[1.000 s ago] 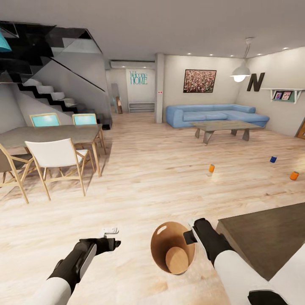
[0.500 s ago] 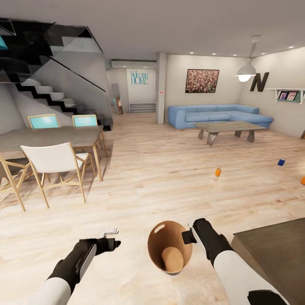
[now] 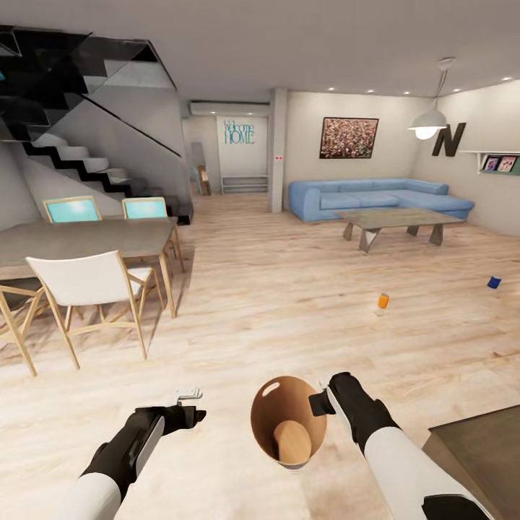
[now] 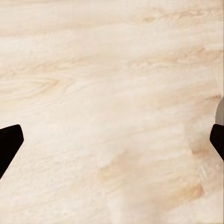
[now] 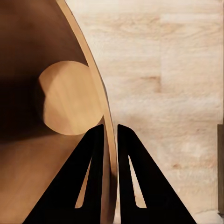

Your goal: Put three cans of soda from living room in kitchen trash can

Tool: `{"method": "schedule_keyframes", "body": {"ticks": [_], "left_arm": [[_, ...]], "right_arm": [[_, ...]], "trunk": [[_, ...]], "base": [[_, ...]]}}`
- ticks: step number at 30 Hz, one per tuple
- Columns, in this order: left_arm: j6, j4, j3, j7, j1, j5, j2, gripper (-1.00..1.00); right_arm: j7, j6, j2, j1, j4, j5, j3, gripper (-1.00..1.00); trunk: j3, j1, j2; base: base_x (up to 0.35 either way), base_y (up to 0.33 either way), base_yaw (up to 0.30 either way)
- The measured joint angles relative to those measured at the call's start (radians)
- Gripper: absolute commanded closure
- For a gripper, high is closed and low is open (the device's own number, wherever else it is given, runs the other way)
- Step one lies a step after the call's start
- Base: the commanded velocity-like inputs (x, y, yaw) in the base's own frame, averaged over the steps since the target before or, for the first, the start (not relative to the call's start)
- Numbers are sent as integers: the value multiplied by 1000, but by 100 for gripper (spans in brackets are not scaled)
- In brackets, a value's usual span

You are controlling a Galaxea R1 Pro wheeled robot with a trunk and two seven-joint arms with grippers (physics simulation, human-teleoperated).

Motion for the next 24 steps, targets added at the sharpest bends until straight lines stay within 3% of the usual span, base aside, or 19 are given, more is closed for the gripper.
{"method": "schedule_keyframes", "body": {"ticks": [24], "left_arm": [[-3,1,0,2,0,-2,0,-100]], "right_arm": [[2,0,2,0,0,-4,1,100]], "trunk": [[0,0,0]], "base": [[332,112,0]]}}
